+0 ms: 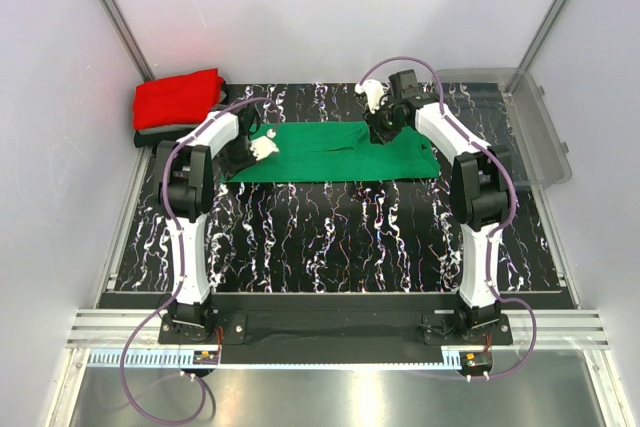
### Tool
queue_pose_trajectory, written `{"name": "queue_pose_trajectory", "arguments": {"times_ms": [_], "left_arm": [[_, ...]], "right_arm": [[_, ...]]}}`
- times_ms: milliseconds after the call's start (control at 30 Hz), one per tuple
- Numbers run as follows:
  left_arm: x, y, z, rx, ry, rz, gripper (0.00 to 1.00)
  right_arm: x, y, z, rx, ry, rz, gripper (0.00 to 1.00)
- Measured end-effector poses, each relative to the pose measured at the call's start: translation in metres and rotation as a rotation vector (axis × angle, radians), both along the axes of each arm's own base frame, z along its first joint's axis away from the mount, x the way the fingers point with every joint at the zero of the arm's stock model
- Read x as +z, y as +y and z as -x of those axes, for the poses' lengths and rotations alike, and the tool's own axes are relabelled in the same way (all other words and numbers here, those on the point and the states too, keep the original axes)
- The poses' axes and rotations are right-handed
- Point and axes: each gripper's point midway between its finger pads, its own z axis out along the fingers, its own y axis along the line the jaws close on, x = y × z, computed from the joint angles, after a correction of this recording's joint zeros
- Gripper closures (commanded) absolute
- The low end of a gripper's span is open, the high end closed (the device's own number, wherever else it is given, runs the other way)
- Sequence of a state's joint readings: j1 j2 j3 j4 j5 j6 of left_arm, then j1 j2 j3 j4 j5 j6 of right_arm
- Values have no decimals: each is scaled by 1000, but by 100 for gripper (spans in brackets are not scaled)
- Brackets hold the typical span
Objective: Fold and stack the t-shirts
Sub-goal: Fold the tshirt
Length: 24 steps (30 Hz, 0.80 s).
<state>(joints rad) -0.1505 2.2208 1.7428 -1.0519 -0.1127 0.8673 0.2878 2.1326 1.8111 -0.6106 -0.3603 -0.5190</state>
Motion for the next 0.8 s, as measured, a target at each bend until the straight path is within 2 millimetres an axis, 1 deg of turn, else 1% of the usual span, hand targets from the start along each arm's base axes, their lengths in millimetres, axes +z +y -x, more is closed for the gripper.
{"name": "queue_pose_trajectory", "arguments": {"times_ms": [133,367,500,633,700,800], "left_arm": [[-1,0,1,-3,-1,-3,100],[-1,-2,9,-9,5,-8,100],[-1,-5,19,-12,20,-10,100],[-1,-8,30,-18,37,-11,100],[0,-9,35,-18,46,-12,100],[-1,-11,40,-16,56,-14,100]], "right_arm": [[-7,3,-10,1,-2,-1,72],[-50,5,-17,8,57,24,71],[-66,9,-23,12,74,30,71],[-65,19,-33,23,53,24,70],[-60,29,-40,37,28,16,70],[-53,44,-44,60,0,7,69]]}}
